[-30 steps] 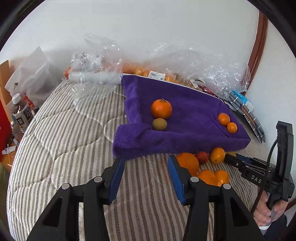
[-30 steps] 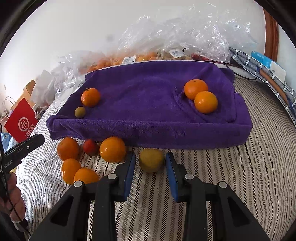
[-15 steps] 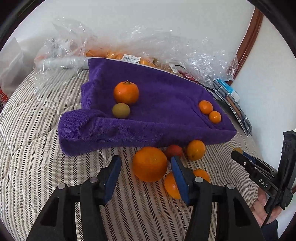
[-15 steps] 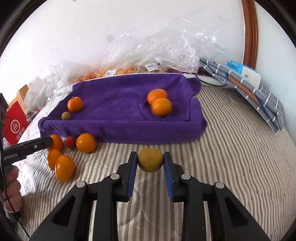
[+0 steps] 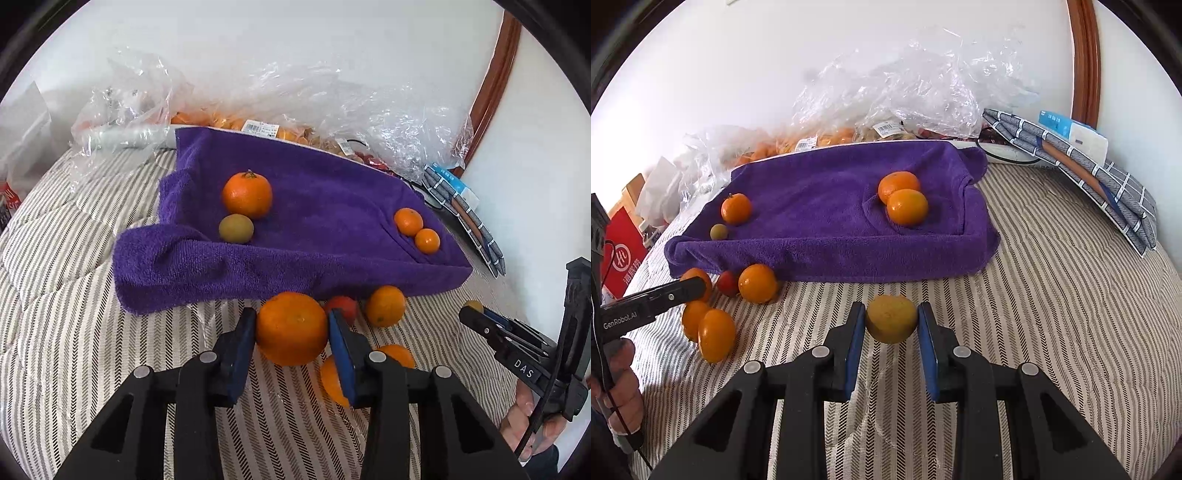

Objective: Organize fruits
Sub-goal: 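Carry the large orange with the left tool while the right tool carries the lemon over the towel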

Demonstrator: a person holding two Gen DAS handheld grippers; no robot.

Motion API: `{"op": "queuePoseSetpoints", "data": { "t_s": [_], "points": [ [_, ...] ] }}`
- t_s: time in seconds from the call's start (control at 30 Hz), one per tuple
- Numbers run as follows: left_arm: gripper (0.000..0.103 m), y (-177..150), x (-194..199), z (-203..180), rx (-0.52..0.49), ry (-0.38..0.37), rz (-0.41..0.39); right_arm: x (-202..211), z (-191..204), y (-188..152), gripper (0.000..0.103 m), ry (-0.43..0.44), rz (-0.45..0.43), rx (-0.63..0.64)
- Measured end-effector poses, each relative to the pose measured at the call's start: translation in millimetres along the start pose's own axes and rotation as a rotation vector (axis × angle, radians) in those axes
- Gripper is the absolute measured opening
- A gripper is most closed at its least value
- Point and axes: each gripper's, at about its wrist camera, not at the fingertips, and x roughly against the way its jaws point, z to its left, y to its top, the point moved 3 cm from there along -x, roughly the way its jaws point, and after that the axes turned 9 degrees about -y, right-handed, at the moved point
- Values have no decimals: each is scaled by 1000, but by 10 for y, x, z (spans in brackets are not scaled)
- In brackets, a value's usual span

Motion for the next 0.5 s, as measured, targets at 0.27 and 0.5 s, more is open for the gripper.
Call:
{"op": "queuePoseSetpoints", "data": {
  "t_s": [0.27, 0.5],
  "points": [
    [38, 51, 140, 30, 4, 30, -82, 12, -86, -9, 28, 1, -8, -48],
    [38, 76, 201, 54, 8, 40, -114, 28, -94, -8, 28, 1, -14, -58]
  ]
}}
